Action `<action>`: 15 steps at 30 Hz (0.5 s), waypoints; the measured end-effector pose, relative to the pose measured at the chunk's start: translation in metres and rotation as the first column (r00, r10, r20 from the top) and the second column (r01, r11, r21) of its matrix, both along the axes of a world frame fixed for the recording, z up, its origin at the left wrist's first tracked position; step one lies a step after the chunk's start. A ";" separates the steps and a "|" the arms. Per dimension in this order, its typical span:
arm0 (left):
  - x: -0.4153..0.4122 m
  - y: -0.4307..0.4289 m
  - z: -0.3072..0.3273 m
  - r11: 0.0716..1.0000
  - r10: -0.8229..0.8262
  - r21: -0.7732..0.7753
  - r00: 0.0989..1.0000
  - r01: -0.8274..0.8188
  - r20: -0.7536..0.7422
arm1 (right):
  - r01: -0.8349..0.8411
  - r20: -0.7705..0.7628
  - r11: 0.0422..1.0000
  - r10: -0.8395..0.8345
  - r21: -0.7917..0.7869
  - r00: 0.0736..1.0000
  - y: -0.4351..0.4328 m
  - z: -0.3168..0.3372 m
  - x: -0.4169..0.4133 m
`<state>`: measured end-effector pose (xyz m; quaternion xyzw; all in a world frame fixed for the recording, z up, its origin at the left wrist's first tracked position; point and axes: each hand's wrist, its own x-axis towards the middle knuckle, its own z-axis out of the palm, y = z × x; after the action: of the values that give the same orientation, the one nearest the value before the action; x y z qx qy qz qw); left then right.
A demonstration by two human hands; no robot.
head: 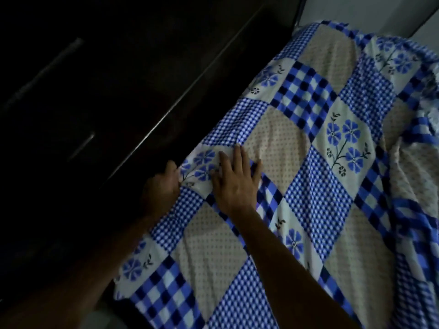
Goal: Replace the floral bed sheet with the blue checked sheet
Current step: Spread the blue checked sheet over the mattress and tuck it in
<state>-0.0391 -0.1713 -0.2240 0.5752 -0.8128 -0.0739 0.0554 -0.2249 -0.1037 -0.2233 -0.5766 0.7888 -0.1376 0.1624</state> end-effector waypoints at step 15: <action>0.061 0.068 0.024 0.970 0.186 0.162 0.982 -0.179 -0.033 | -0.335 -0.066 0.905 0.363 0.263 0.929 0.026 0.013 0.095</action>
<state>0.0220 -0.1038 -0.1999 0.6482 -0.7464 -0.1465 0.0353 -0.1299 -0.0773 -0.2107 -0.6906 0.6917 0.0259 0.2099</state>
